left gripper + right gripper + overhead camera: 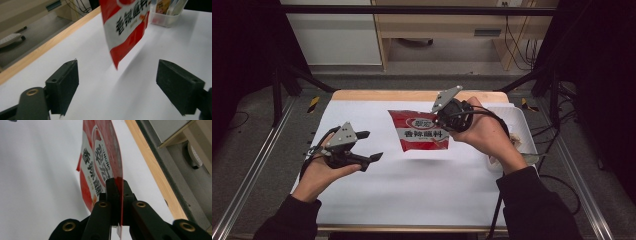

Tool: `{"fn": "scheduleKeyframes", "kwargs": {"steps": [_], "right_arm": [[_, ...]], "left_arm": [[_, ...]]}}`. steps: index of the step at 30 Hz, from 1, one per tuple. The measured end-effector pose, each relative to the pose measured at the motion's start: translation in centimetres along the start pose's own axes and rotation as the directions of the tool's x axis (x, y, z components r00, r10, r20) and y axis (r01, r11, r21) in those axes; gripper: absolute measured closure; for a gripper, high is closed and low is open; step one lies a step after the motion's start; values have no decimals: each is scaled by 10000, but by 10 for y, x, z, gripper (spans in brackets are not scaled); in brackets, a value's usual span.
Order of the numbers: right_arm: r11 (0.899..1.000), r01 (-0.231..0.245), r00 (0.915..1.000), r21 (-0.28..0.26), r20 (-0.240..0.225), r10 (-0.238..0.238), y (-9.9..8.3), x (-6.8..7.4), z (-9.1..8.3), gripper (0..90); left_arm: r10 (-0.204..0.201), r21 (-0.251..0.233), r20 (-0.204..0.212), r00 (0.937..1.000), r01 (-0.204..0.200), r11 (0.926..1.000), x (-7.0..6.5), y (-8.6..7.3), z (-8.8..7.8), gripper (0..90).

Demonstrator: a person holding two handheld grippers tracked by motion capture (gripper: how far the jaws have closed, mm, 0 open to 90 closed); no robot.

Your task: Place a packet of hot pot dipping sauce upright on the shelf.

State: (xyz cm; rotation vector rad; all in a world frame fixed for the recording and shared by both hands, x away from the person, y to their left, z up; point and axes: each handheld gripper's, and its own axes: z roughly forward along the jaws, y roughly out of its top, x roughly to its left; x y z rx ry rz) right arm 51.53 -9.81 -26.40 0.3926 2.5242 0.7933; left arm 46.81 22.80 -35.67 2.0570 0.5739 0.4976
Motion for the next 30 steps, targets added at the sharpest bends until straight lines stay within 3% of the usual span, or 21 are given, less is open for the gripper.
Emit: {"fn": "scheduleKeyframes", "kwargs": {"steps": [4,6,9,12,20,30], "right_arm": [[9998,-36,10000,-173,50,37,-1,-10,-8,896],[9997,-48,10000,-259,58,49,0,-13,-11,896],[9995,-81,9999,-315,107,85,1,-18,-14,896],[9993,-143,9997,-347,192,150,2,-21,-15,896],[9983,-409,9983,-420,387,426,1,-25,-15,896],[9940,-841,9912,-701,969,907,-6,-43,-29,897]], "left_arm": [[-405,-62,-408,9983,403,9992,-2,-28,-1,146],[-389,113,-670,9970,398,9991,-3,-42,0,137],[-543,418,-620,9966,569,9975,-1,-65,5,118],[-930,391,-832,9922,965,9946,2,-81,4,106],[-1153,190,-1235,9856,1185,9928,4,-92,-3,91],[-1364,195,-1506,9791,1409,9898,3,-101,-3,83]]}}
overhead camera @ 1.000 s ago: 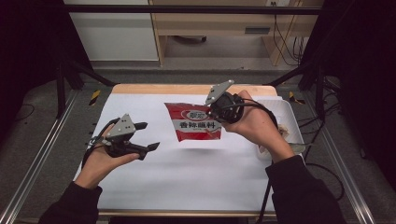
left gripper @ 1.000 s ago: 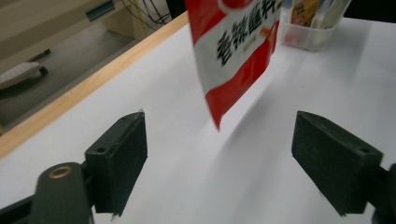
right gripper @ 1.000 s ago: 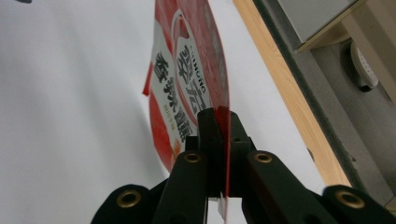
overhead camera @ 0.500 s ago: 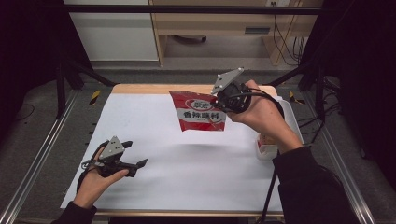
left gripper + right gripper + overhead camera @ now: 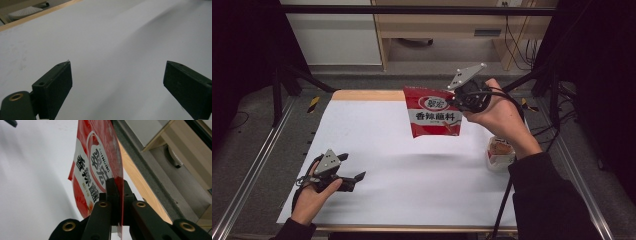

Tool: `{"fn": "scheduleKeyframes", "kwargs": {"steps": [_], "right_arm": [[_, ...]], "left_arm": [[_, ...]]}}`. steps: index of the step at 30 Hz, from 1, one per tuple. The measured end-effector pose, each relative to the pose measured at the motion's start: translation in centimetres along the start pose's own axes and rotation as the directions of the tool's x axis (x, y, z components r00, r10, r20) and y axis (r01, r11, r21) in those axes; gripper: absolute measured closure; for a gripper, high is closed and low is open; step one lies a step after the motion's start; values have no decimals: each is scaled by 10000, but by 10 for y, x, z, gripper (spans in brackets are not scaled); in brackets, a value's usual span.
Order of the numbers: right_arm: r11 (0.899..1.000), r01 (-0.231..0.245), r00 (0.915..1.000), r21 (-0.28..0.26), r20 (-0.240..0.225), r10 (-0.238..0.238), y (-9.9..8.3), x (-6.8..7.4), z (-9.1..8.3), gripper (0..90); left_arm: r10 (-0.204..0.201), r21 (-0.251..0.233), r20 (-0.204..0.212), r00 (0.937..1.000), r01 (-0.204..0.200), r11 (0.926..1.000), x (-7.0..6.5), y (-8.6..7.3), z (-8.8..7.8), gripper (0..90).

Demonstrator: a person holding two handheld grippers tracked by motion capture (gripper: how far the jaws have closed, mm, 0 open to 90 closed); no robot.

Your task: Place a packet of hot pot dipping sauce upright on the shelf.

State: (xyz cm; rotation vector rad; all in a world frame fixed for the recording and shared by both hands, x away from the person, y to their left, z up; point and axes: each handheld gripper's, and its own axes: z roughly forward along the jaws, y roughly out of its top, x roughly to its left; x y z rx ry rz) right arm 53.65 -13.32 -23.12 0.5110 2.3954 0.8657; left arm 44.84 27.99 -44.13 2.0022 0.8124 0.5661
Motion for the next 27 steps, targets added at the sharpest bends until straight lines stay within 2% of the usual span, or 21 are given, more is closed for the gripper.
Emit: {"fn": "scheduleKeyframes", "kwargs": {"steps": [7,15,27], "right_arm": [[9990,-427,9977,-115,512,433,-4,-14,-10,897],[9951,-974,9901,-159,1001,985,-11,-34,-16,897],[9845,-1724,9648,-334,1956,1756,-27,-58,-28,897]], "left_arm": [[-101,-67,-302,9995,99,9999,2,-4,-4,81],[-205,-127,-478,9986,200,9997,6,-6,-5,80],[-180,-132,-537,9984,173,9998,6,-7,-4,80]]}}
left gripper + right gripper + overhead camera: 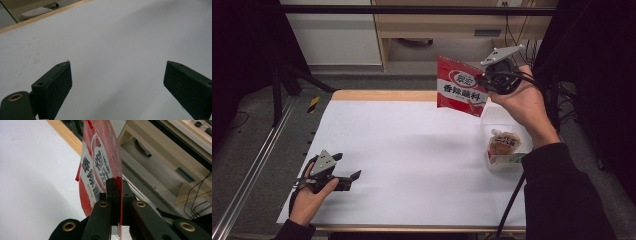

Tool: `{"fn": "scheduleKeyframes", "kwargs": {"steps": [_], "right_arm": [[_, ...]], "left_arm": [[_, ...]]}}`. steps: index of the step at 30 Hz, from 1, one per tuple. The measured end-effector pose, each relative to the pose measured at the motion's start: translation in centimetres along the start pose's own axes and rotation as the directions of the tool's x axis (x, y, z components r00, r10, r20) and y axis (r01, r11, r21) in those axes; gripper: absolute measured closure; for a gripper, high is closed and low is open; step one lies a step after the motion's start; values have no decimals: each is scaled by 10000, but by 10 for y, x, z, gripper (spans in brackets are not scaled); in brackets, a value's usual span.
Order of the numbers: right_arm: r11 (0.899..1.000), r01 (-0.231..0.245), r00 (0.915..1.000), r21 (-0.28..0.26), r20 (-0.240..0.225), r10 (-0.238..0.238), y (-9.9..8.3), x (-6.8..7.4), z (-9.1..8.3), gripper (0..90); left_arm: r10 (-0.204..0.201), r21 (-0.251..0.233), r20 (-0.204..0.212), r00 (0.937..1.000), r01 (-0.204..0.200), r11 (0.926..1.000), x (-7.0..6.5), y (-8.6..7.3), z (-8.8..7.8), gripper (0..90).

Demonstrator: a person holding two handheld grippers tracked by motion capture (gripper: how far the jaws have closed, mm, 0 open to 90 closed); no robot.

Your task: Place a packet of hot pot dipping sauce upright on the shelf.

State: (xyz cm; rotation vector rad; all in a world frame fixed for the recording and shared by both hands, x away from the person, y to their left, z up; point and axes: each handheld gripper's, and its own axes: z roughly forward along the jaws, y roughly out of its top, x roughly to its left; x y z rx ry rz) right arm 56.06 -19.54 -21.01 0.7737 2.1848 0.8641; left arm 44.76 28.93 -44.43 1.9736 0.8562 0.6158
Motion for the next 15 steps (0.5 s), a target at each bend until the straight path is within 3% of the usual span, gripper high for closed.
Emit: {"fn": "scheduleKeyframes", "kwargs": {"steps": [15], "right_arm": [[9967,-777,9960,-227,436,786,-16,-24,-3,897]], "left_arm": [[-212,-143,-370,9991,207,9997,2,-1,-1,61]]}}
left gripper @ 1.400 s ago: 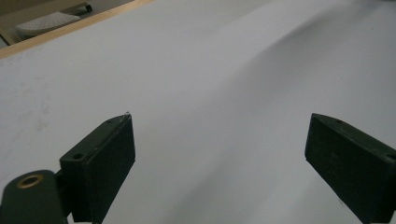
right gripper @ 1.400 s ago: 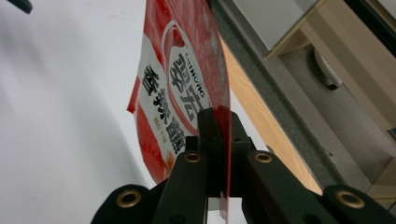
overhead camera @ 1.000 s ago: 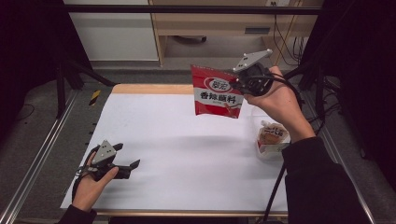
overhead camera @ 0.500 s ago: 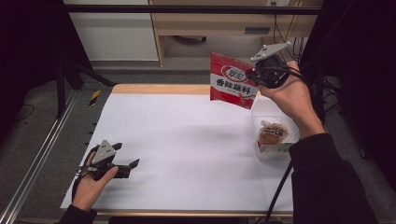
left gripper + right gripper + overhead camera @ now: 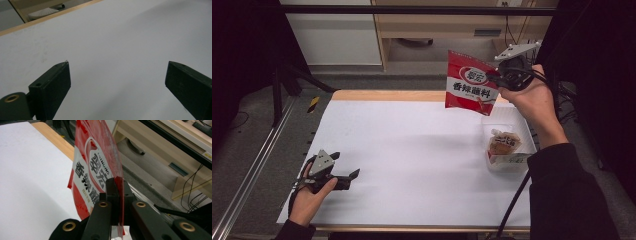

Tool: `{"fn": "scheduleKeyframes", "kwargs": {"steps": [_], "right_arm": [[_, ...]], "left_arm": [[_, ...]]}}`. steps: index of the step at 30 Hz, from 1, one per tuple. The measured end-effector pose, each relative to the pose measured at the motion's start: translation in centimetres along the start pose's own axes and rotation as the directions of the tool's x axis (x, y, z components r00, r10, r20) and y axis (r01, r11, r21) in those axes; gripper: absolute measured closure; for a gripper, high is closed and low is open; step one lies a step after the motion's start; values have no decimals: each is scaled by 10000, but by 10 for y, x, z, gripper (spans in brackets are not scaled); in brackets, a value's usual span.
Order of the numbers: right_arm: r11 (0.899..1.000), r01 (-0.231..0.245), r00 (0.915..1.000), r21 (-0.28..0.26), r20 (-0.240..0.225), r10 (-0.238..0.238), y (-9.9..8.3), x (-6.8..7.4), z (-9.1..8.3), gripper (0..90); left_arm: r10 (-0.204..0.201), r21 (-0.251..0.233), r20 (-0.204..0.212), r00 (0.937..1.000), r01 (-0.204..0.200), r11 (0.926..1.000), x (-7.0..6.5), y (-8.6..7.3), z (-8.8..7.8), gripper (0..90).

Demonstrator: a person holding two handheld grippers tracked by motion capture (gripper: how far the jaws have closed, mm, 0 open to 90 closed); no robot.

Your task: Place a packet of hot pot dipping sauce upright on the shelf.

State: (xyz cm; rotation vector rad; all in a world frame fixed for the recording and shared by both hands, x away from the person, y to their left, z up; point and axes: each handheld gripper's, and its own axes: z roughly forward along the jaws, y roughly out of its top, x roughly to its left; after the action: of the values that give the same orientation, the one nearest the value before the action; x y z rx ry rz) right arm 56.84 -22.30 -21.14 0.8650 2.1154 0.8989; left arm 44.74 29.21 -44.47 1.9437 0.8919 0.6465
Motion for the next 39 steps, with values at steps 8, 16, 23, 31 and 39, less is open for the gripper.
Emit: {"fn": "scheduleKeyframes", "kwargs": {"steps": [8,16,23,31,39], "right_arm": [[9998,-222,9995,-11,204,222,-10,-7,-8,897],[9984,-541,9982,179,253,536,-33,-14,-11,897],[9937,-1054,9936,379,443,1037,-60,-25,-10,897],[9851,-1614,9854,589,639,1576,-85,-37,-10,897],[9760,-2082,9760,644,792,2030,-106,-45,-15,897]], "left_arm": [[37,-42,-3,10000,-37,10000,0,0,-1,61],[129,38,-2,9999,-129,9999,-1,0,0,61],[179,102,-18,9998,-179,9998,-1,0,1,62],[204,81,3,9998,-204,9998,-2,0,1,62],[260,-30,9,9997,-260,9997,-2,1,-3,63]]}}
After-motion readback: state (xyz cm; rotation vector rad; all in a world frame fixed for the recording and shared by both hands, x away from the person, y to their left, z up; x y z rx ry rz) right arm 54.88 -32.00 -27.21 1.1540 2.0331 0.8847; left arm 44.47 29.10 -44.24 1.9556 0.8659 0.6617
